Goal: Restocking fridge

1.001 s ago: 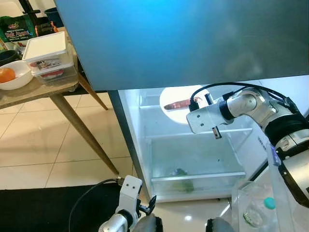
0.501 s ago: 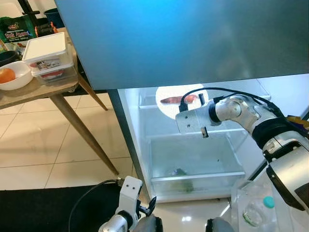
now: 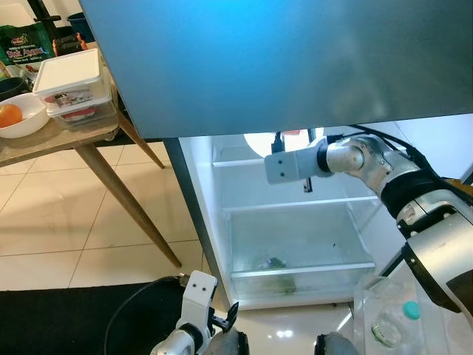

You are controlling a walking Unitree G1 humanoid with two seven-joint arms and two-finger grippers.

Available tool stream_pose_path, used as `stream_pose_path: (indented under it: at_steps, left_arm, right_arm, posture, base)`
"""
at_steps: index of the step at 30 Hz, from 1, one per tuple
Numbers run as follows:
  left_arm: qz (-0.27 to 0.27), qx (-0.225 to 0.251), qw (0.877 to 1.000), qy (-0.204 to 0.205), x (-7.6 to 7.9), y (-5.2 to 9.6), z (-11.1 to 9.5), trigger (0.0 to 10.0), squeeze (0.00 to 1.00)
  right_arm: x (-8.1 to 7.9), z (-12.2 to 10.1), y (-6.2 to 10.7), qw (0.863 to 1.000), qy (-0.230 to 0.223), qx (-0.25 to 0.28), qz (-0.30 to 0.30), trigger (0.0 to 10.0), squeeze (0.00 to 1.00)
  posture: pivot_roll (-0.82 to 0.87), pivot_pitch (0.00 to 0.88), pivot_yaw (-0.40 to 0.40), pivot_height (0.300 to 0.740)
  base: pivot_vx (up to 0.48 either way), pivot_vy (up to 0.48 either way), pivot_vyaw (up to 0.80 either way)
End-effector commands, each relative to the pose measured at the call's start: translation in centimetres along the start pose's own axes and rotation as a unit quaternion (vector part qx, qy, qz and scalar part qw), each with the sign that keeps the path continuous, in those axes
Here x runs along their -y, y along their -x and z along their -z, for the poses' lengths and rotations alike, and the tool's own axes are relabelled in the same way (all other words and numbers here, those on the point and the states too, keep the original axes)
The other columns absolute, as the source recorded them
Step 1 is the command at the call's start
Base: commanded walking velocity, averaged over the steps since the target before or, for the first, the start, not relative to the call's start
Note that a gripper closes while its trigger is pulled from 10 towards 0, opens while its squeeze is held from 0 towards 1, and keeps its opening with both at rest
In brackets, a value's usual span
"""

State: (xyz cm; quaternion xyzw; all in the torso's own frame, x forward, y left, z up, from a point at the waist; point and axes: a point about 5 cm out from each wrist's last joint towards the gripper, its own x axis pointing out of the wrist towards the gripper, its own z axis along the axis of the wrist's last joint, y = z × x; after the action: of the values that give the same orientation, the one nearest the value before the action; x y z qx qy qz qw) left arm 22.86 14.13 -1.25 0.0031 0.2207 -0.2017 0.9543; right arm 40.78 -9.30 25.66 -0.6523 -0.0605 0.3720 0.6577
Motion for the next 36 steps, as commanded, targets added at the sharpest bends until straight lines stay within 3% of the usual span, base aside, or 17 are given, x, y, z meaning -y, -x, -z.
stream_pose_path:
  at_steps: [1, 21, 22, 23, 24, 25, 26, 28, 29, 31, 32, 34, 35, 36]
  left_arm:
    - [-0.005, -0.013, 1.0, -0.006, -0.3, 0.5, 0.6, 10.0, 0.0]
    - [-0.015, -0.012, 1.0, 0.004, 0.0, 0.6, 0.9, 10.0, 0.0]
    - [-0.015, -0.012, 1.0, 0.003, 0.0, 0.6, 0.9, 10.0, 0.0]
    - [-0.015, -0.012, 1.0, 0.003, 0.0, 0.6, 0.9, 10.0, 0.0]
    - [-0.016, -0.012, 1.0, 0.003, -0.1, 0.6, 0.9, 10.0, 0.0]
    - [-0.016, -0.012, 1.0, 0.002, -0.1, 0.6, 0.9, 10.0, 0.0]
    - [-0.016, -0.012, 1.0, 0.002, -0.1, 0.6, 0.9, 10.0, 0.0]
    - [-0.016, -0.012, 1.0, 0.002, -0.2, 0.6, 0.9, 10.0, 0.0]
    - [-0.017, -0.013, 1.0, 0.001, -0.2, 0.6, 0.9, 10.0, 0.0]
    - [-0.017, -0.013, 1.0, 0.0, -0.3, 0.7, 0.9, 10.0, 0.0]
    - [-0.018, -0.013, 1.0, 0.0, -0.3, 0.7, 1.0, 10.0, 0.0]
    - [-0.018, -0.013, 1.0, 0.0, -0.3, 0.7, 1.0, 10.0, 0.0]
    - [-0.018, -0.014, 1.0, -0.001, -0.3, 0.7, 1.0, 10.0, 0.0]
    - [-0.017, -0.014, 1.0, -0.001, -0.3, 0.7, 1.0, 10.0, 0.0]
  right_arm:
    - [0.2, -0.2, -0.2, 1.0, -0.001, -0.005, 0.007, 10.0, 0.0]
    - [1.0, -1.6, -1.2, 0.998, -0.011, -0.003, 0.06, 10.0, 0.0]
    - [1.1, -1.6, -1.2, 0.998, -0.013, -0.002, 0.062, 10.0, 0.07]
    - [1.1, -1.6, -1.2, 0.998, -0.013, -0.002, 0.062, 10.0, 0.07]
    - [1.2, -1.6, -1.2, 0.998, -0.017, -0.002, 0.065, 10.0, 0.42]
    - [1.2, -1.6, -1.2, 0.998, -0.02, -0.002, 0.067, 10.0, 0.42]
    - [1.2, -1.7, -1.2, 0.997, -0.023, -0.002, 0.068, 10.0, 0.67]
    - [1.2, -1.7, -1.2, 0.997, -0.025, -0.002, 0.068, 10.0, 0.67]
    - [1.2, -1.6, -1.2, 0.997, -0.025, -0.004, 0.069, 10.0, 1.0]
    - [1.1, -1.5, -1.3, 0.997, -0.011, -0.016, 0.072, 10.0, 0.97]
    - [1.0, -1.4, -1.3, 0.997, -0.002, -0.02, 0.071, 10.0, 0.59]
    - [1.0, -1.4, -1.3, 0.997, 0.004, -0.022, 0.07, 10.0, 0.59]
    - [0.9, -1.4, -1.3, 0.997, 0.002, -0.021, 0.07, 10.0, 0.0]
    - [0.9, -1.3, -1.2, 0.997, -0.002, -0.02, 0.071, 10.0, 0.0]
  posture:
    - [0.06, 0.161, 0.009, 0.631]
    - [0.06, 0.164, -0.008, 0.631]
    - [0.06, 0.161, -0.008, 0.631]
    - [0.06, 0.161, -0.008, 0.631]
    - [0.06, 0.16, -0.008, 0.631]
    - [0.06, 0.158, -0.008, 0.631]
    - [0.06, 0.157, -0.007, 0.631]
    - [0.06, 0.157, -0.007, 0.631]
    - [0.07, 0.155, -0.006, 0.631]
    - [0.07, 0.153, -0.006, 0.631]
    - [0.07, 0.149, -0.004, 0.631]
    - [0.07, 0.148, -0.004, 0.631]
    - [0.07, 0.145, -0.003, 0.631]
    - [0.07, 0.142, -0.001, 0.631]
  base:
    - [0.0, 0.0, 0.0]
    - [0.0, 0.0, 0.0]
    - [0.0, 0.0, 0.0]
    - [0.0, 0.0, 0.0]
    - [0.0, 0.0, 0.0]
    - [0.0, 0.0, 0.0]
    - [0.0, 0.0, 0.0]
    - [0.0, 0.0, 0.0]
    - [0.0, 0.0, 0.0]
    - [0.0, 0.0, 0.0]
    - [0.0, 0.0, 0.0]
    - [0.0, 0.0, 0.0]
    - [0.0, 0.0, 0.0]
    - [0.0, 0.0, 0.0]
